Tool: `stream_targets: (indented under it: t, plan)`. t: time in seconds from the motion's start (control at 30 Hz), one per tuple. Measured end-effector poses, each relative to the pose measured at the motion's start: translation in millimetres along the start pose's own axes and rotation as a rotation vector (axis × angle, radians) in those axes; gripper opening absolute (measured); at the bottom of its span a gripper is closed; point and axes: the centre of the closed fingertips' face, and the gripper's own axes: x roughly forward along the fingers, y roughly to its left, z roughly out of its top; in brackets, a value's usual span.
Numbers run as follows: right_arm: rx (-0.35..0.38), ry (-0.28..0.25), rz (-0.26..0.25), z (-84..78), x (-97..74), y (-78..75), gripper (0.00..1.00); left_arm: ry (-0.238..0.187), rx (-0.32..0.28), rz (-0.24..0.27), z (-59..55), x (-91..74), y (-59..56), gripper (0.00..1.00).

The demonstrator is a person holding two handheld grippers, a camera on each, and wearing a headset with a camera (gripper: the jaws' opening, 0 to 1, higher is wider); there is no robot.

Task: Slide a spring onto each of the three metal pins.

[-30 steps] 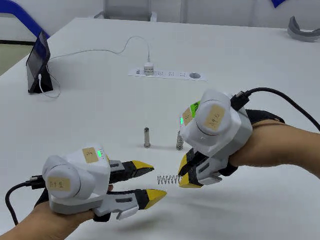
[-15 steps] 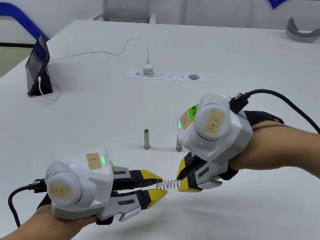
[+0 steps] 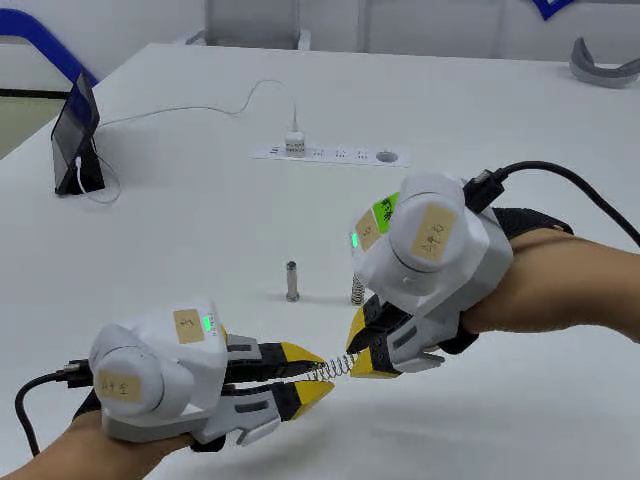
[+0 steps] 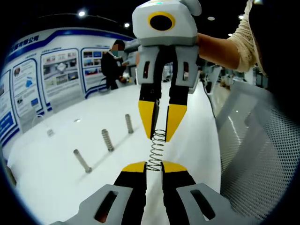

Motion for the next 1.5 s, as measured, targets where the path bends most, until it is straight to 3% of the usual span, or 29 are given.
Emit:
stream_targets:
  t: [0.47, 0.93, 1.5]
  plan:
    - [-0.048, -0.054, -0.009, 28.8, -4.9, -0.6, 0.12, -0.006, 0.015, -0.002, 2.3, 1.3, -1.0, 0.11]
    - [-0.035, -0.044, 0.001, 24.3, -1.8, -2.0, 0.15, -0.022, 0.013, 0.0, 5.4, 1.9, -0.7, 0.1]
    - [0.035, -0.089, 0.017, 24.8, 2.2, -5.6, 0.13, -0.053, -0.003, 0.016, 10.4, -1.2, 4.1, 0.1]
